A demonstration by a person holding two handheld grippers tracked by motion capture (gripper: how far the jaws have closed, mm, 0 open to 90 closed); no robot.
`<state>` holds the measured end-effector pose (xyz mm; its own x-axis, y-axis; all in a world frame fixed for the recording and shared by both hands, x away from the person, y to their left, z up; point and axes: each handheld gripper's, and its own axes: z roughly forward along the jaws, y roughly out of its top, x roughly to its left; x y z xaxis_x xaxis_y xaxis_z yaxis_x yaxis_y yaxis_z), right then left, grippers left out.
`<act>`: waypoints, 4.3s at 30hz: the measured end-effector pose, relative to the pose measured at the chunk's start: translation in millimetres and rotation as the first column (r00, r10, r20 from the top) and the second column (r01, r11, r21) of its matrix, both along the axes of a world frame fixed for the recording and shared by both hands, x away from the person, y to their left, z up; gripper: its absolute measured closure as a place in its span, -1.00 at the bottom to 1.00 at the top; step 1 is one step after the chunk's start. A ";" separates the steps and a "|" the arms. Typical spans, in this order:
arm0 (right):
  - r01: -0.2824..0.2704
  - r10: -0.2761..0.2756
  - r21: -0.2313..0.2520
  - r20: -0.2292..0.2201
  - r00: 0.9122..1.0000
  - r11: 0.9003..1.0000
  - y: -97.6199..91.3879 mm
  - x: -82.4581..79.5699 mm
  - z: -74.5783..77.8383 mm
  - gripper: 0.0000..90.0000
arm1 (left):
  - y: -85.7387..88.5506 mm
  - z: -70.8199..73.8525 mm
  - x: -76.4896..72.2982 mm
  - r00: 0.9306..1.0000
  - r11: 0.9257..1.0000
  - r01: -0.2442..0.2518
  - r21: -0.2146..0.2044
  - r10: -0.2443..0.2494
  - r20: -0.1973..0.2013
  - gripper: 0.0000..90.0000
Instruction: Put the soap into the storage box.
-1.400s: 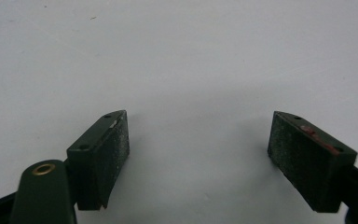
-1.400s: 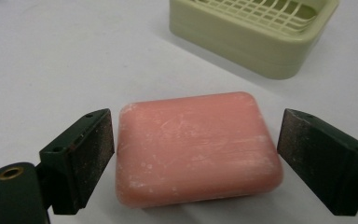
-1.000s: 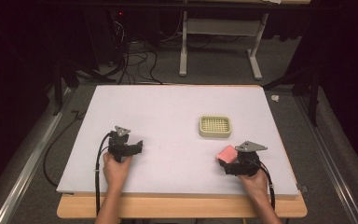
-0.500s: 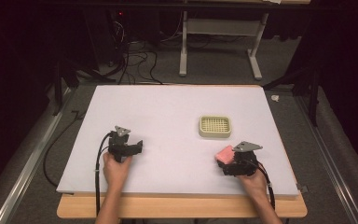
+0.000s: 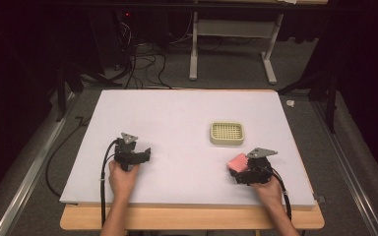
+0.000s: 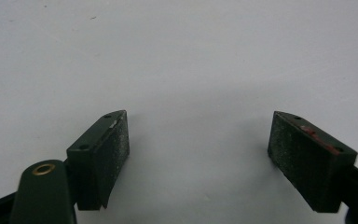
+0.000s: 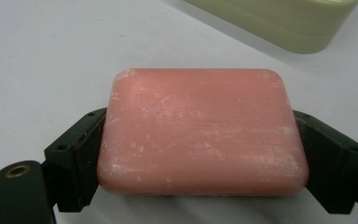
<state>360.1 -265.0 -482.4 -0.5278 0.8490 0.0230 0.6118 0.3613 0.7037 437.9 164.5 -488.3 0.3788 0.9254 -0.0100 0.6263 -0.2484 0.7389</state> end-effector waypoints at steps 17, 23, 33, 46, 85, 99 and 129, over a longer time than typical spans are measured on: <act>0.022 -0.020 0.113 -0.022 1.000 0.993 -11.2 2.0 5.5 -0.70 | 0.0 0.0 0.0 1.000 1.000 0.000 0.000 0.000 0.000 -0.53; 0.046 -0.046 0.130 0.004 0.999 0.990 -11.9 2.1 10.5 -0.70 | -0.1 0.0 0.0 1.000 1.000 0.001 0.001 -0.001 0.000 -0.53; 0.049 -0.053 0.156 0.025 0.998 0.987 -13.6 4.7 20.9 -0.70 | 0.0 0.0 0.0 1.000 1.000 0.001 0.001 -0.001 0.000 -0.53; 0.050 -0.054 0.166 0.019 0.998 0.985 -12.6 15.1 30.4 -0.70 | 0.0 0.0 0.0 1.000 1.000 0.001 0.001 -0.001 0.000 -0.53; 0.144 -0.139 0.076 -0.056 0.989 0.987 12.1 82.4 42.8 -0.70 | 0.1 0.0 0.0 1.000 1.000 0.001 -0.001 -0.001 0.000 -0.53; 0.178 -0.172 0.057 -0.089 0.981 0.982 22.0 96.8 39.2 -0.70 | 0.0 0.0 0.0 1.000 1.000 0.001 0.001 -0.001 0.000 -0.53; 0.214 -0.210 0.096 -0.049 0.977 0.972 17.5 98.6 41.7 -0.71 | 0.0 0.0 0.0 1.000 1.000 0.001 0.001 -0.001 0.000 -0.53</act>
<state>458.7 -247.6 -440.6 -0.3334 0.9337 0.1305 0.6939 0.1493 0.7045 437.8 164.4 -488.3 0.3801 0.9249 -0.0088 0.6258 -0.2501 0.7388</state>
